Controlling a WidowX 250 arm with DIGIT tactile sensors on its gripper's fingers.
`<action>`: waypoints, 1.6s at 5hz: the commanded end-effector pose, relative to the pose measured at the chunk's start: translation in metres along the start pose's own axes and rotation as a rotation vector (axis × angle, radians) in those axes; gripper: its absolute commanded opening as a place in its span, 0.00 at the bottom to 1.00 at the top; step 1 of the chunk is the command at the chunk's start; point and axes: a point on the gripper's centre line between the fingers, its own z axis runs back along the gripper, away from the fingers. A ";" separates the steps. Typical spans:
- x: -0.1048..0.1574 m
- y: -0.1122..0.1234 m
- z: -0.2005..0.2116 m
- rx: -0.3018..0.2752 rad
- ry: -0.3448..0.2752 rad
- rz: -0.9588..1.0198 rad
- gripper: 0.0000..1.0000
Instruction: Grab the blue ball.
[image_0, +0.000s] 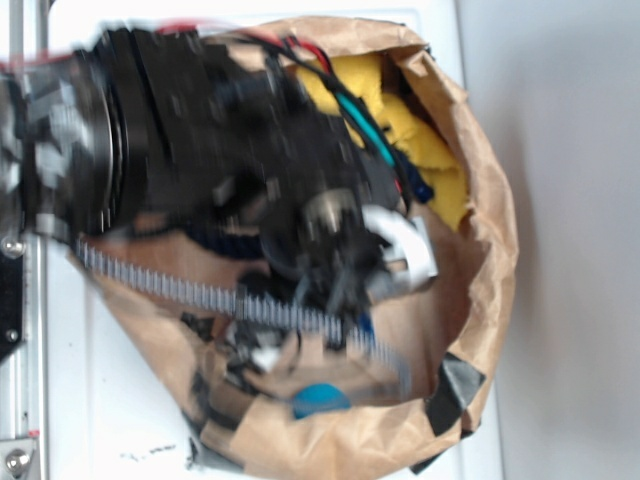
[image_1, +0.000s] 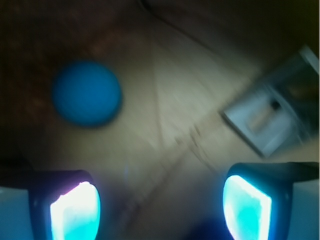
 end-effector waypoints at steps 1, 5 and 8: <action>0.007 0.007 0.010 0.108 -0.065 -0.220 1.00; 0.068 -0.117 -0.012 -0.115 -0.120 -0.875 1.00; 0.044 -0.119 -0.050 -0.305 -0.049 -0.917 1.00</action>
